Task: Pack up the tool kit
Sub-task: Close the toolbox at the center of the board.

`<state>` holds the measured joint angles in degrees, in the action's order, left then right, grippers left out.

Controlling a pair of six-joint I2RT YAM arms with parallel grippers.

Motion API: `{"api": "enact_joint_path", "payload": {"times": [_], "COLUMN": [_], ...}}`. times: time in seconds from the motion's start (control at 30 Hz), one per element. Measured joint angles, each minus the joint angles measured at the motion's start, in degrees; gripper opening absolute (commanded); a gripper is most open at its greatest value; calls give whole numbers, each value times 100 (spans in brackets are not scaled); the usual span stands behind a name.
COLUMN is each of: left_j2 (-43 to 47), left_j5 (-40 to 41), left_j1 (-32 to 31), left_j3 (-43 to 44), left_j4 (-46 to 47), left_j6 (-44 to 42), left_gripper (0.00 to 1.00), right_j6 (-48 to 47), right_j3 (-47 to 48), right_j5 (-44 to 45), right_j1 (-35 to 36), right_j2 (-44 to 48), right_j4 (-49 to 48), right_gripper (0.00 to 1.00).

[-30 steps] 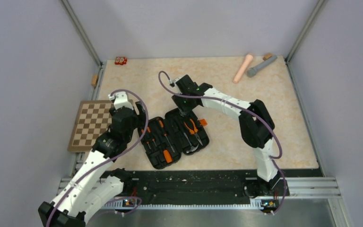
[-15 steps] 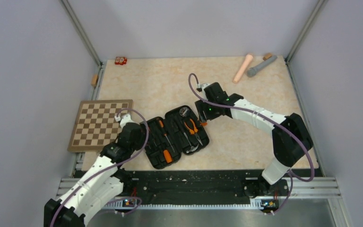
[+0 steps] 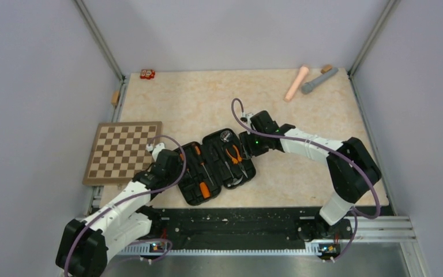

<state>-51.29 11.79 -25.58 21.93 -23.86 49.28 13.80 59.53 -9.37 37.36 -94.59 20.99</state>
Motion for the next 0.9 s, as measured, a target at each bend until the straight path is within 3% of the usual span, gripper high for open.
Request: {"api": "enact_joint_path", "payload": {"times": [0.13, 0.23, 0.6, 0.9], "left_j2": [20, 164, 560, -68], "left_j5": [-50, -76, -256, -525], "left_j1": [39, 37, -46, -905], "left_j3": [31, 144, 1189, 2050], "left_j4": [48, -96, -339, 573], "left_j6": [-4, -184, -439, -350], "left_gripper": [34, 29, 33, 37], "right_j6": [48, 79, 214, 407], "right_j3": [-46, -111, -369, -490], "right_j5": [-118, -133, -175, -367], "right_j1": [0, -24, -114, -127], "right_j2": [-74, -120, -168, -168], "right_j4": [-186, -256, -476, -723], "right_gripper": [47, 45, 43, 43]}}
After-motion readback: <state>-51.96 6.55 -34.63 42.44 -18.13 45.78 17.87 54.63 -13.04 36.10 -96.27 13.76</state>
